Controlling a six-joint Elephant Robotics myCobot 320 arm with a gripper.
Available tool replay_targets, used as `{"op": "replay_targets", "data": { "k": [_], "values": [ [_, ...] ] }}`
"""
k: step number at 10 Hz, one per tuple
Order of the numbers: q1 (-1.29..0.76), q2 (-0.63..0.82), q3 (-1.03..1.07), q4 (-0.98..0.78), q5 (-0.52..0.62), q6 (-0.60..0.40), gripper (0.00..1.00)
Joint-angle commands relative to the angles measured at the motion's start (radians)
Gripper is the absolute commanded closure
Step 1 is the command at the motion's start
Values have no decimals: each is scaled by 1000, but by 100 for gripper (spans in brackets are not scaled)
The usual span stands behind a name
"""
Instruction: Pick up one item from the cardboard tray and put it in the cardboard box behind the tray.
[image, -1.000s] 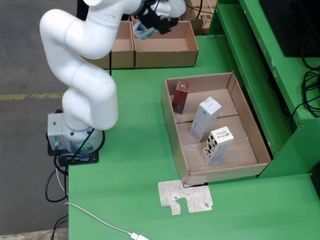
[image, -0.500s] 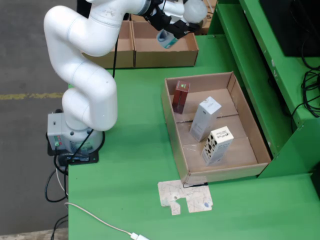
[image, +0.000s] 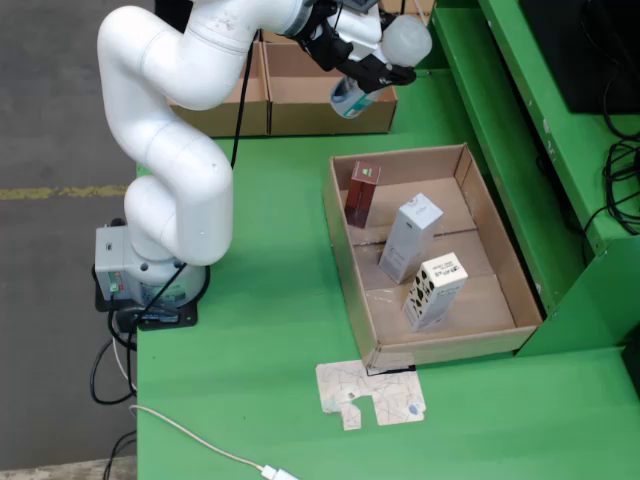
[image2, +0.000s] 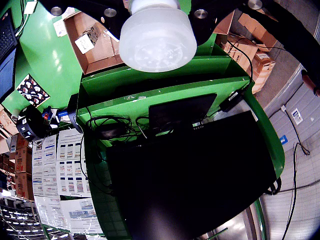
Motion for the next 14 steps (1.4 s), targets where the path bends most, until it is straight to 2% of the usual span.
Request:
{"op": "replay_targets", "data": {
  "k": [1,3,6,7,8,9,11,13,14],
  "values": [
    [48,-85,15,113,-109,-27,100],
    [107,-66,15,97,-123,2,100],
    [339,-28,15,74,-220,96,100],
    [339,-28,15,74,-220,96,100],
    [449,-31,15,58,-259,166,100],
    [449,-31,15,58,-259,166,100],
    [520,-68,15,65,-280,217,100],
    [520,-68,15,65,-280,217,100],
    [663,-112,15,103,-340,285,100]
  ]
}}
